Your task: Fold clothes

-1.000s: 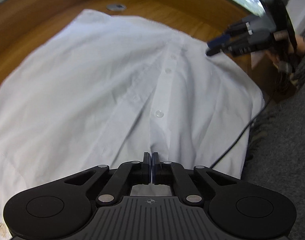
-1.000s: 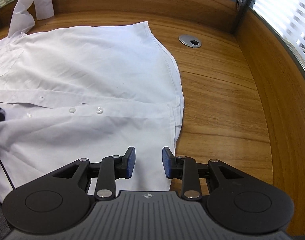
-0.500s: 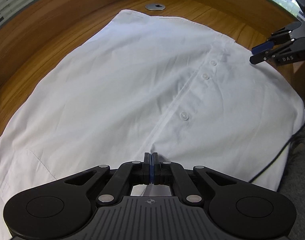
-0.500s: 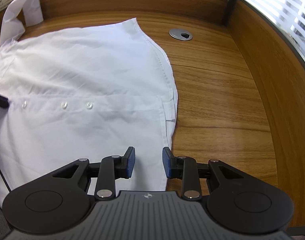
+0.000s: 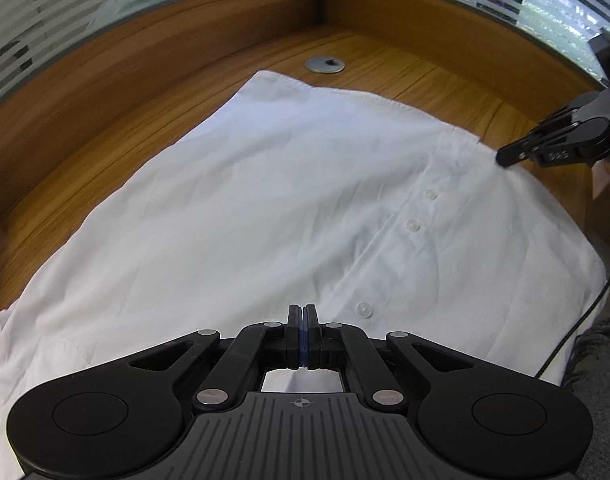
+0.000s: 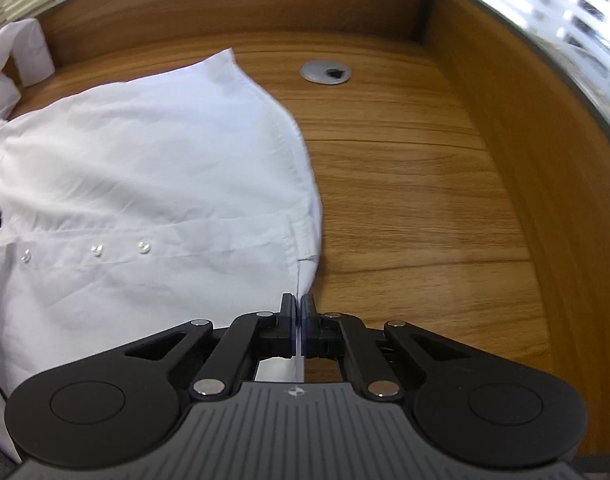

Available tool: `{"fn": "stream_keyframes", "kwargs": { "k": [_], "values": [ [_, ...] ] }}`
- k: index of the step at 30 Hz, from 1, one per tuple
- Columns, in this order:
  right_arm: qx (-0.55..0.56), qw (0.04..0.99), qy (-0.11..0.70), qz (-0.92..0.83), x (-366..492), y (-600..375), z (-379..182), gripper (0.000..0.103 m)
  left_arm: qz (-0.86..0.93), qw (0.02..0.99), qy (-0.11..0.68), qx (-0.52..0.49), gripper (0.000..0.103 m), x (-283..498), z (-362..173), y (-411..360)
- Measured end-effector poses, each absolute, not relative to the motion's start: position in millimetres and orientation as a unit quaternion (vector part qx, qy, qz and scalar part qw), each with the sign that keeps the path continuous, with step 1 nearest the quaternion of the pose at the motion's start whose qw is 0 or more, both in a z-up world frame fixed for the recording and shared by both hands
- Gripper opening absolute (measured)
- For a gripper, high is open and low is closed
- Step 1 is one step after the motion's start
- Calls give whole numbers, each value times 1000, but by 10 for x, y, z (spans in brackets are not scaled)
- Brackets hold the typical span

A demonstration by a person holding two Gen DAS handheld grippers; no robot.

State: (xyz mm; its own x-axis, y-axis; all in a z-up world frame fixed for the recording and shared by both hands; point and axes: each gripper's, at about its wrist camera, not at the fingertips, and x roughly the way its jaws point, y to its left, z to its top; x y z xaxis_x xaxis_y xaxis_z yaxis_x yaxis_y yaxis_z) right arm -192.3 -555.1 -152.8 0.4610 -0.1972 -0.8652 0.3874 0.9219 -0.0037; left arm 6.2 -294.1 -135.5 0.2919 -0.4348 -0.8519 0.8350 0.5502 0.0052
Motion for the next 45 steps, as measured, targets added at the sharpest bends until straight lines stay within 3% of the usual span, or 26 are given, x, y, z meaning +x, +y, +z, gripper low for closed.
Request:
{"fn": "stream_keyframes", "kwargs": {
  "k": [3,8,14,25,36,45],
  "values": [
    [89,842,503,-176,-1912,-5528,-1566,4,-388,779,438,226,4,88,-1374,-2764],
    [38,846,506,-165,-1829,-5388,-1466,19,-321,805,459,195,27,110,-1339,-2196],
    [16,870,490,-54,-1632,-5049,-1226,30,-223,837,477,148,44,-44,-1191,-1406],
    [-49,860,493,119,-1060,-3833,-1098,30,-136,867,464,119,55,-349,-864,-323],
    [-105,847,479,206,-506,-2615,-989,30,-144,863,459,155,56,-202,-999,321],
    [-82,853,457,237,3,-1673,-1035,29,-154,873,444,134,55,-172,-1006,613]
  ]
}}
